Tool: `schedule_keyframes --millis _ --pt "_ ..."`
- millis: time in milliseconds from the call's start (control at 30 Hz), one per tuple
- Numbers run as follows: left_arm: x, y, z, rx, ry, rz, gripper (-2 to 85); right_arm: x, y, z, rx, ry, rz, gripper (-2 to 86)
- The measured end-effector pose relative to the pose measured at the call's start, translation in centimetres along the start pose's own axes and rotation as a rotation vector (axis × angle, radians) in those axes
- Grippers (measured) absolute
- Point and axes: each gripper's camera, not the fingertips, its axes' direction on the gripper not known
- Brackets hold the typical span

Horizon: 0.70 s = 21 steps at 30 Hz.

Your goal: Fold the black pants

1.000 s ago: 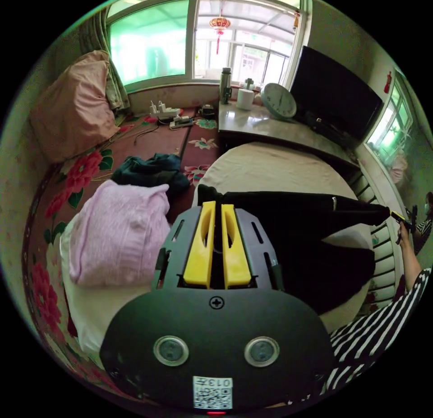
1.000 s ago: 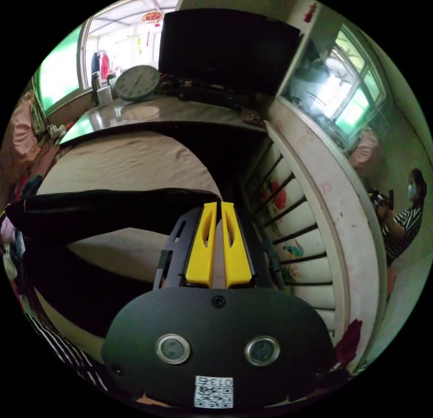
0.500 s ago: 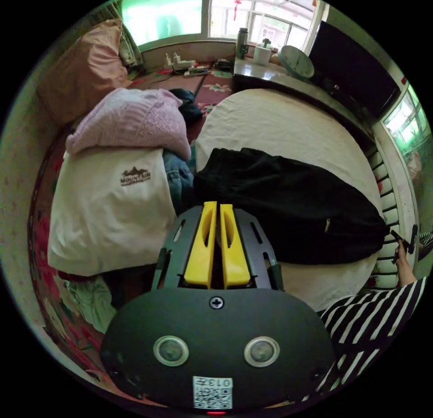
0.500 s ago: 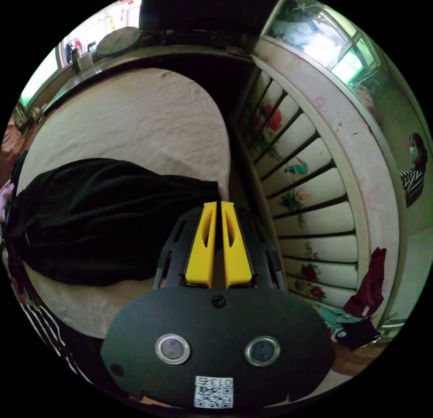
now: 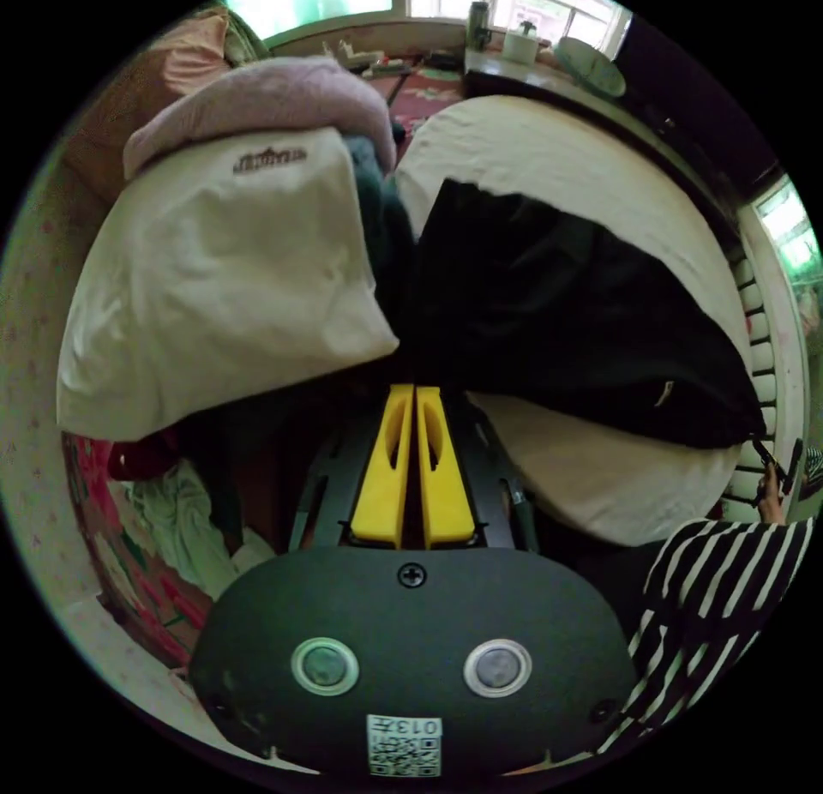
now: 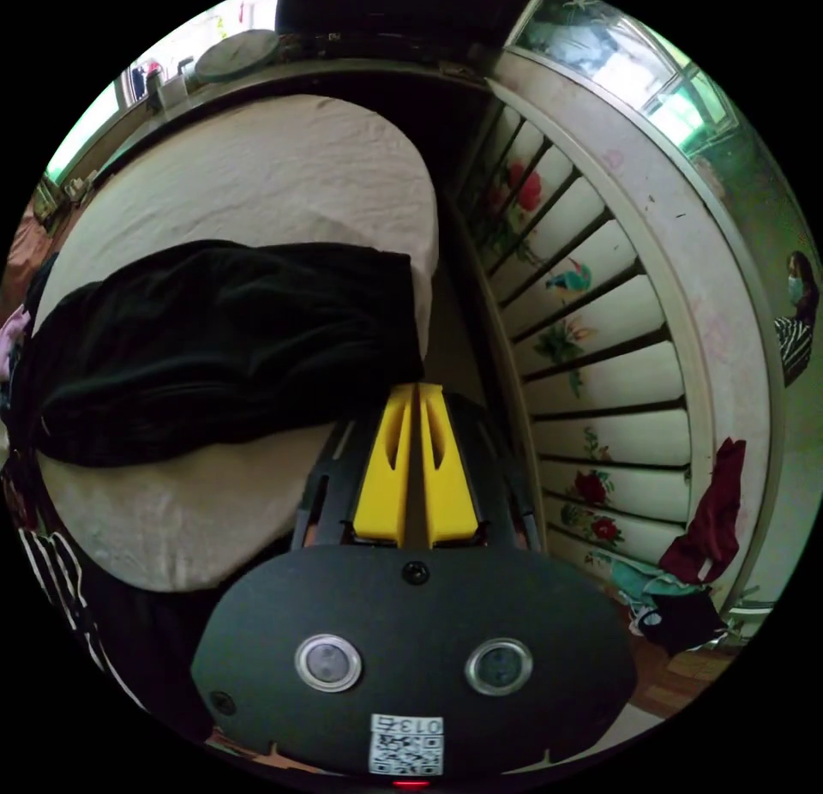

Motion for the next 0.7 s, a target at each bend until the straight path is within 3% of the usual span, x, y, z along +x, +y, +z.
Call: schedule_keyframes --millis 100,200,267,367,467,567,700 --pt "1.4 2.5 -0.5 -0.042 -0.028 0.049 0.0 2.1 0.6 -1.1 -0.018 -0.061 0.056 10.2" --pt "4.8 3.3 -3.3 0.049 0.032 0.139 0.3 4.3 0.1 -3.4 0.091 -0.147 0.155 10.4" --pt "11.0 1.8 -4.5 0.121 0.069 0.323 1.2 4.5 -1.3 -3.7 0.093 -0.231 0.161 10.2" --pt "20.9 -0.6 -3.4 0.191 0.109 0.570 2.9 2.1 -4.3 -2.6 0.058 -0.236 0.042 9.7" --pt "30.8 -2.0 -0.8 0.171 0.186 0.774 5.6 -0.4 -6.4 0.5 -0.058 -0.129 -0.085 9.1" --pt "38.6 -0.9 0.5 0.150 0.218 0.972 7.2 -1.2 -7.1 2.4 -0.130 -0.161 -0.129 8.8" --pt "43.6 0.8 2.4 0.090 0.203 1.095 6.9 -2.7 -7.0 3.0 -0.147 -0.155 -0.207 9.4"
